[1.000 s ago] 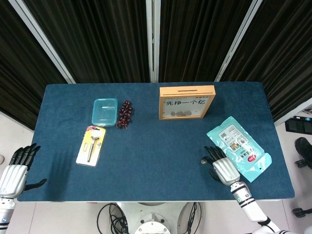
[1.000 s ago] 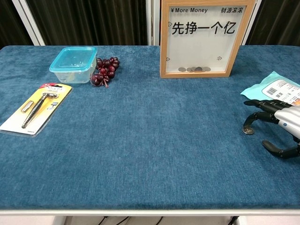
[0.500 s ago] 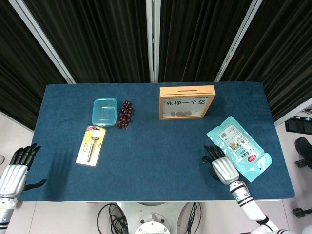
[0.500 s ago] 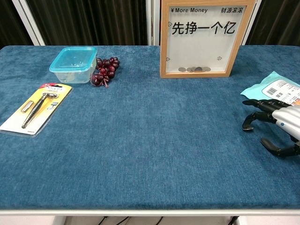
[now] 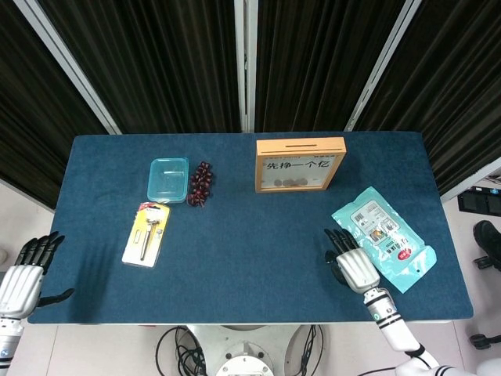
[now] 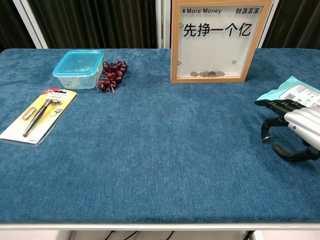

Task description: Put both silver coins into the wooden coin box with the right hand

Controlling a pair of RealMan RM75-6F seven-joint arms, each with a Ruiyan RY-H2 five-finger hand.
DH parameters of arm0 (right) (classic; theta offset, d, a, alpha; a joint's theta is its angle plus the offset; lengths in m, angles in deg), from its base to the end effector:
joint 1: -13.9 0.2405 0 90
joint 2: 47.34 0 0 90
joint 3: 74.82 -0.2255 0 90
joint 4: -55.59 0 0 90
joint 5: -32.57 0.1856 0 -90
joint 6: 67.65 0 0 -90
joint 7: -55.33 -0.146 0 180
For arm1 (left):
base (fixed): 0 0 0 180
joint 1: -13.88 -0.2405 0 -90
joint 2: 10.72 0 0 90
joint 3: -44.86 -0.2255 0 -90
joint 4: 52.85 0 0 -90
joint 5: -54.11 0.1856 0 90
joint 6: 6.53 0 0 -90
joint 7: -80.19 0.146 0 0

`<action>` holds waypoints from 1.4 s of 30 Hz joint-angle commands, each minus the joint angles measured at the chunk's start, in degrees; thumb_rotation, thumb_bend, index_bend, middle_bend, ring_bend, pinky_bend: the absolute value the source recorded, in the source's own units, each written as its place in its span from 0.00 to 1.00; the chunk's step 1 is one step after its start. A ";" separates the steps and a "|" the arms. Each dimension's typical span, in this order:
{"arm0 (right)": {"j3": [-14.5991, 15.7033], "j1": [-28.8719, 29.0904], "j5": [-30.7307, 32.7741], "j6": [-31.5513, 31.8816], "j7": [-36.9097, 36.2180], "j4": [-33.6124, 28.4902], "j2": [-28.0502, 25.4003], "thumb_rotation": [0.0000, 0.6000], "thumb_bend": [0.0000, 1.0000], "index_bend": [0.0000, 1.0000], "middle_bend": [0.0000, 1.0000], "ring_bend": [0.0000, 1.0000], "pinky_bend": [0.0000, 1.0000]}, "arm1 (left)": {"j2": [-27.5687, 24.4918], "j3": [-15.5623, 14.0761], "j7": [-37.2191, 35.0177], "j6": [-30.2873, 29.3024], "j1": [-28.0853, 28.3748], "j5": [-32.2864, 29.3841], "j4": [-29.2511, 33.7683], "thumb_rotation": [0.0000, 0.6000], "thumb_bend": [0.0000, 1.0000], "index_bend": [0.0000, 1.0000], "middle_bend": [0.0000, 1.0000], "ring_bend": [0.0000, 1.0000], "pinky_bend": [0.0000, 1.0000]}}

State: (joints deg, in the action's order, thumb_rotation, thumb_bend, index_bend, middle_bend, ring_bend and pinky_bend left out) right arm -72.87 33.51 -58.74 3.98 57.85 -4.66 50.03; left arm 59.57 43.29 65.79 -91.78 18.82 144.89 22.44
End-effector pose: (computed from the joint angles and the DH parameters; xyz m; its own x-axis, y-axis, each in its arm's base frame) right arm -0.2463 -0.2274 -0.0084 0.5003 -0.1835 0.8462 -0.8362 -0.3560 0.4172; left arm -0.3104 0.1675 0.1487 0.3488 0.0811 0.9337 0.9363 -0.0737 -0.3433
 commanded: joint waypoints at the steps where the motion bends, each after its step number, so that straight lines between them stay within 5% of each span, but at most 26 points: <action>1: -0.26 0.04 -0.10 0.39 0.58 0.78 0.72 1.00 0.36 0.55 0.01 0.00 0.00 | 0.18 -0.06 -0.84 -0.19 -0.08 0.09 -0.72 1.00 0.03 0.00 0.00 0.00 0.00; 16: -0.07 0.19 -1.25 1.73 1.68 2.66 1.77 1.00 0.33 0.59 0.01 0.00 0.00 | 0.48 -0.29 -2.92 -1.34 -0.48 0.70 -2.46 1.00 0.04 0.00 0.00 0.00 0.00; 42: 1.81 0.92 -4.33 2.72 -1.63 1.72 -0.20 1.00 0.33 0.50 0.01 0.00 0.00 | 0.11 -0.43 -1.68 -1.66 -0.51 1.03 -1.28 1.00 0.04 0.00 0.00 0.00 0.00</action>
State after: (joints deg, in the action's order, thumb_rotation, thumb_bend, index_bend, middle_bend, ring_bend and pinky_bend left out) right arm -71.22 34.31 -62.86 6.66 56.44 -2.96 49.94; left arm 59.69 42.86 64.11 -93.42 18.33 145.91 21.15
